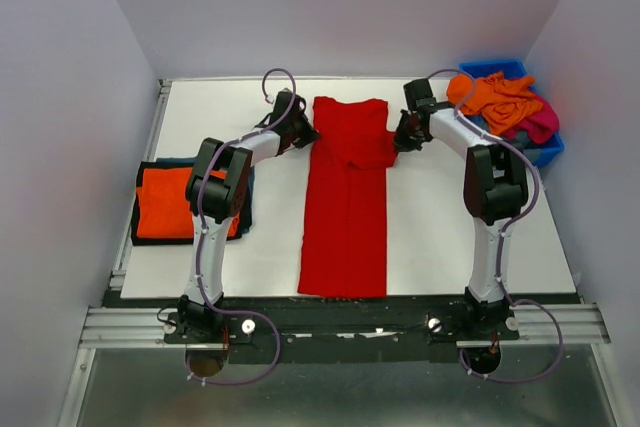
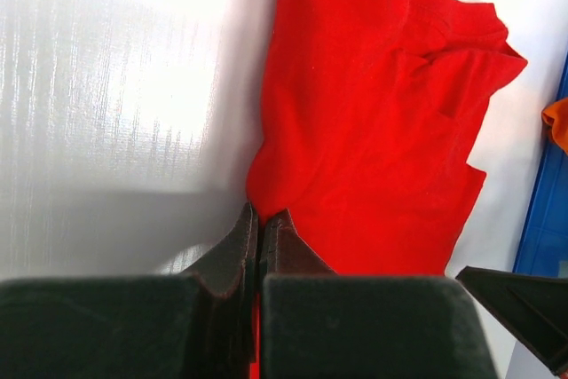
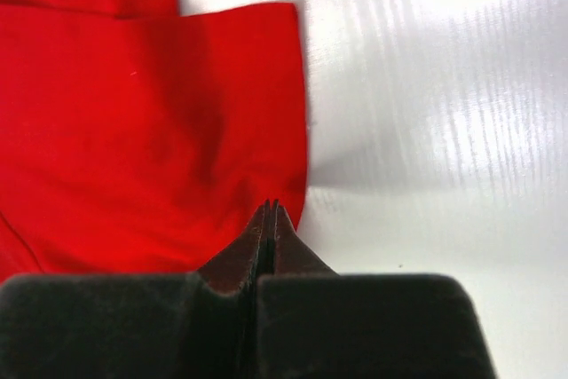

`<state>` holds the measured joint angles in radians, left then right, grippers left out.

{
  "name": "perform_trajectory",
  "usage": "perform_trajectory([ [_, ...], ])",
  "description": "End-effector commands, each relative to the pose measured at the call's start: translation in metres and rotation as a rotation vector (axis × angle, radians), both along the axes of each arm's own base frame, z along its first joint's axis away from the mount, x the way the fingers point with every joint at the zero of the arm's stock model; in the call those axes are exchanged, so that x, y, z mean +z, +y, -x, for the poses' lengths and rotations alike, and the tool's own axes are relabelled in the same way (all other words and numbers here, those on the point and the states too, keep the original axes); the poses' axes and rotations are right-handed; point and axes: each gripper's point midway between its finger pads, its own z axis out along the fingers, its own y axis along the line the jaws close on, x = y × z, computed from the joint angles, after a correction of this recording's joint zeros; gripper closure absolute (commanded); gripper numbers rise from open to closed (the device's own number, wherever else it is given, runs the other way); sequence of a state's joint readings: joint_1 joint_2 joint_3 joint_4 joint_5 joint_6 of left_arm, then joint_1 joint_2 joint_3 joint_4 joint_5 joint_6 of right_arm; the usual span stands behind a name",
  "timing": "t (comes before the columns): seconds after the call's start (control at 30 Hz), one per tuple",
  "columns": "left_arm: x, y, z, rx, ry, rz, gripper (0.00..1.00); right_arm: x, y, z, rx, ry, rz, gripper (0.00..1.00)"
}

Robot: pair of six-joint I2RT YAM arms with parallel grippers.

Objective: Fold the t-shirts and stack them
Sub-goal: Rotate the tshirt 90 degrees

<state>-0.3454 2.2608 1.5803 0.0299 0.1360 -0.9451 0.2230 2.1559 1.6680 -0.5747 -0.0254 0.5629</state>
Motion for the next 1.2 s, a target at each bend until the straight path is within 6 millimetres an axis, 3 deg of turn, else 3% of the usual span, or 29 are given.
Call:
perform_trajectory([
  [0.0,0.012,-0.002,-0.005,-0.01,-0.027,-0.013,1.0,0.037,0.009,-0.002,0.05,-0.088,0.112,0.99],
  [0.1,0.011,-0.001,-0.005,-0.01,-0.027,-0.015,1.0,0.039,0.013,-0.001,0.066,-0.091,0.136,0.99],
  [0.3,0.012,-0.001,-0.008,-0.007,-0.029,-0.021,1.0,0.042,0.012,0.008,0.055,-0.07,0.125,0.76],
  [0.4,0.003,-0.001,-0.01,0.0,-0.001,-0.033,1.0,0.048,0.015,0.021,0.068,-0.098,0.082,0.66],
  [0.57,0.001,-0.002,-0.024,0.023,0.005,-0.04,1.0,0.041,0.022,0.053,0.103,-0.083,-0.001,0.53],
  [0.6,0.004,-0.003,-0.026,0.016,0.004,-0.041,0.93,0.038,0.022,0.059,0.107,-0.076,-0.01,0.53],
  [0.7,0.012,-0.003,-0.024,-0.004,0.015,-0.063,0.55,0.038,0.023,0.083,0.136,-0.07,-0.047,0.48],
  [0.8,0.024,0.007,-0.014,-0.015,0.015,-0.104,0.32,0.039,0.023,0.115,0.171,-0.075,-0.085,0.44],
  [0.97,0.046,0.035,0.028,-0.02,0.024,-0.184,0.29,0.031,0.032,0.189,0.247,-0.038,-0.127,0.43],
  [1.17,0.039,0.074,0.145,-0.063,0.101,-0.245,0.31,0.015,0.052,0.28,0.31,0.046,-0.201,0.43],
])
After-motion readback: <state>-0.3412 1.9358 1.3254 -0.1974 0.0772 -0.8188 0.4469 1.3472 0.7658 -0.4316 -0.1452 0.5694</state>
